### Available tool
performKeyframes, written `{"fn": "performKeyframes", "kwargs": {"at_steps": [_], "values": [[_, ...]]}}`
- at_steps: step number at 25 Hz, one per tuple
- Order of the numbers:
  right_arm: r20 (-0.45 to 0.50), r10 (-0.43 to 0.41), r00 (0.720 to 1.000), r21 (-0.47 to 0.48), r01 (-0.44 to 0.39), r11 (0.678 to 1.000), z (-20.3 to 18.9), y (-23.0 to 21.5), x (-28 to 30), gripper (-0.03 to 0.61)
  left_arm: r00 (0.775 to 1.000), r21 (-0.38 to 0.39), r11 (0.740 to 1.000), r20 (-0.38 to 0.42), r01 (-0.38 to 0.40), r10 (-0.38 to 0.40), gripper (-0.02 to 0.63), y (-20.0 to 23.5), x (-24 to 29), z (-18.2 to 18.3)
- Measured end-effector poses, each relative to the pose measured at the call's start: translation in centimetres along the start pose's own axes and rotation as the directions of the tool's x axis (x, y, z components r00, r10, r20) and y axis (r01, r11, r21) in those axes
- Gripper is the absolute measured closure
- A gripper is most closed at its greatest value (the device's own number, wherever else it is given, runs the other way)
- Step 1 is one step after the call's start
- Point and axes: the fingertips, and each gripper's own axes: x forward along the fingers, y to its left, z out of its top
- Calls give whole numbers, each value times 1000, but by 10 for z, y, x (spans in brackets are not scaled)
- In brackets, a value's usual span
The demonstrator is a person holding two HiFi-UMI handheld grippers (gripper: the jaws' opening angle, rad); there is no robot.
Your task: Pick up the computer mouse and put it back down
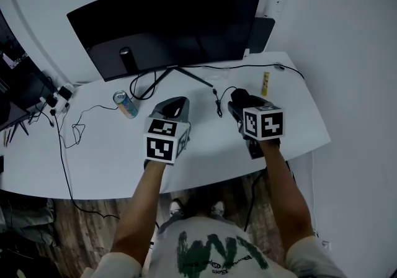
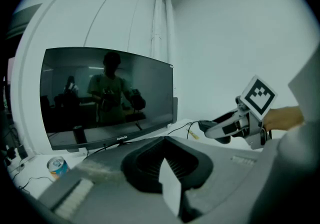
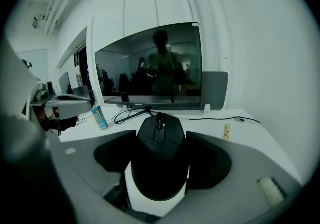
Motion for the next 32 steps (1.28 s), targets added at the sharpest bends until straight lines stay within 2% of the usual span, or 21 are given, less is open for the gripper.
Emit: {"fn": "performKeyframes", "kwargs": {"at_steps": [23,32], "values": [[-158,34,987,25,-30,999,-84,-72,40,267,996,-34,999,-84,5,-8,611,-65,65,-33],[-216,53,975,26,-48,998,-110,-88,68,267,994,-43,999,-111,-22,17,611,-70,84,-45]]}}
